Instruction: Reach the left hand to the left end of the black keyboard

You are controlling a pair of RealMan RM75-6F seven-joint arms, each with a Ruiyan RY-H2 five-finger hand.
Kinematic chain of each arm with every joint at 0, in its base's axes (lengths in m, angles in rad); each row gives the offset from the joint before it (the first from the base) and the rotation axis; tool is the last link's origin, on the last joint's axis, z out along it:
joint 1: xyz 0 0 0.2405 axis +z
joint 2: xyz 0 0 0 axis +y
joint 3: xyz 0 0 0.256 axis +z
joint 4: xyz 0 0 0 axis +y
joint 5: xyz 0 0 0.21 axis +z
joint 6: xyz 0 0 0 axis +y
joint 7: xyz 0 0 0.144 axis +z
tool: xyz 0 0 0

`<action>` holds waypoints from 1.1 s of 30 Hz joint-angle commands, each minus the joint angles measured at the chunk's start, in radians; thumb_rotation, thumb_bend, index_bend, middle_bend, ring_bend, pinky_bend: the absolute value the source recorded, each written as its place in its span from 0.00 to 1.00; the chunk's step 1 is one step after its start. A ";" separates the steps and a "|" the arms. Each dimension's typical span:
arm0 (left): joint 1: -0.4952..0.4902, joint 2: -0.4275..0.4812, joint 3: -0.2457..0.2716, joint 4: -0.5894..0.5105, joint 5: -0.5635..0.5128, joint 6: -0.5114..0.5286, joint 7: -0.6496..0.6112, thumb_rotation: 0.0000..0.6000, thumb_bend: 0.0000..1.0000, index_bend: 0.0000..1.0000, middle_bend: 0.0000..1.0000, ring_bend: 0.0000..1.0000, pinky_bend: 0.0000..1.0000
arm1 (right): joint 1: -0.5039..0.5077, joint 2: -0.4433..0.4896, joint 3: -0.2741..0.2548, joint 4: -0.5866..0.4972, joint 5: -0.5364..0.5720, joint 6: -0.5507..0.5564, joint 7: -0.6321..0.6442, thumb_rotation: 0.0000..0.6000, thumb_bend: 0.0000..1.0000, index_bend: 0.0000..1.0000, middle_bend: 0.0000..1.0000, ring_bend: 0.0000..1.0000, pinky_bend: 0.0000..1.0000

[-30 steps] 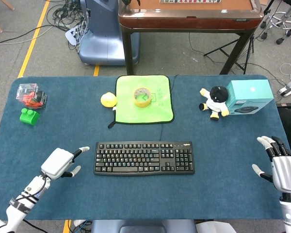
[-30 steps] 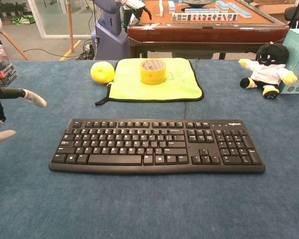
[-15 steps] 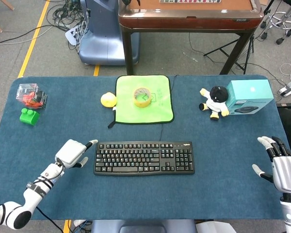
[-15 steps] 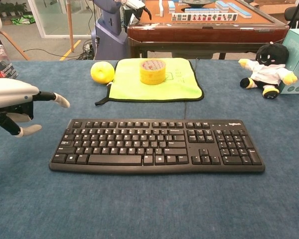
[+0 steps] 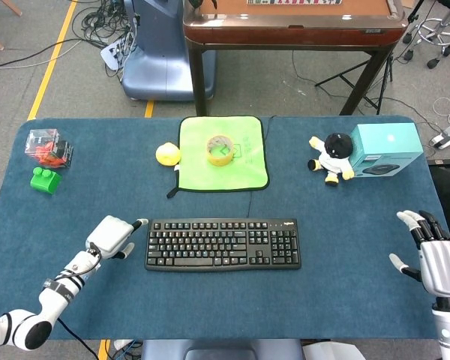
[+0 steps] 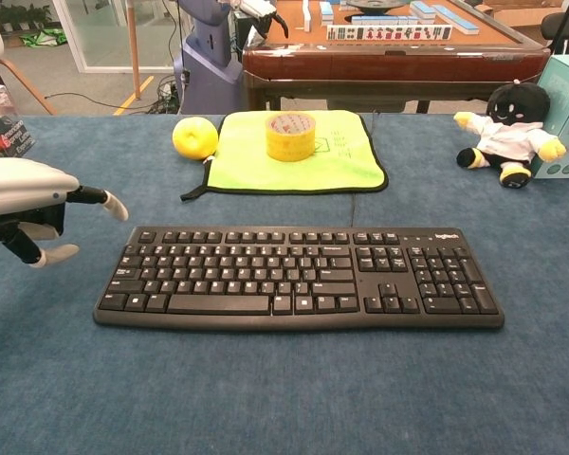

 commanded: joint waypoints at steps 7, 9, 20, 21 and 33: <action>-0.019 -0.009 0.016 0.000 -0.024 -0.005 0.011 1.00 0.45 0.20 1.00 0.90 1.00 | 0.004 0.000 0.002 -0.004 0.008 -0.010 -0.008 1.00 0.10 0.23 0.24 0.15 0.48; -0.027 -0.014 0.022 0.000 -0.029 -0.009 0.022 1.00 0.46 0.20 1.00 0.90 1.00 | 0.004 0.000 0.003 -0.004 0.010 -0.010 -0.007 1.00 0.10 0.23 0.24 0.15 0.48; -0.056 -0.039 0.032 -0.011 -0.078 0.002 0.079 1.00 0.47 0.20 1.00 0.91 1.00 | 0.003 0.002 0.002 -0.006 0.014 -0.013 -0.010 1.00 0.10 0.23 0.24 0.15 0.48; -0.059 -0.040 0.033 -0.012 -0.082 0.003 0.083 1.00 0.47 0.20 1.00 0.91 1.00 | 0.003 0.002 0.002 -0.007 0.014 -0.013 -0.010 1.00 0.10 0.23 0.24 0.15 0.48; -0.078 -0.066 0.050 -0.003 -0.128 0.013 0.111 1.00 0.47 0.20 1.00 0.91 1.00 | 0.001 0.003 0.003 -0.007 0.015 -0.010 -0.008 1.00 0.10 0.23 0.24 0.15 0.48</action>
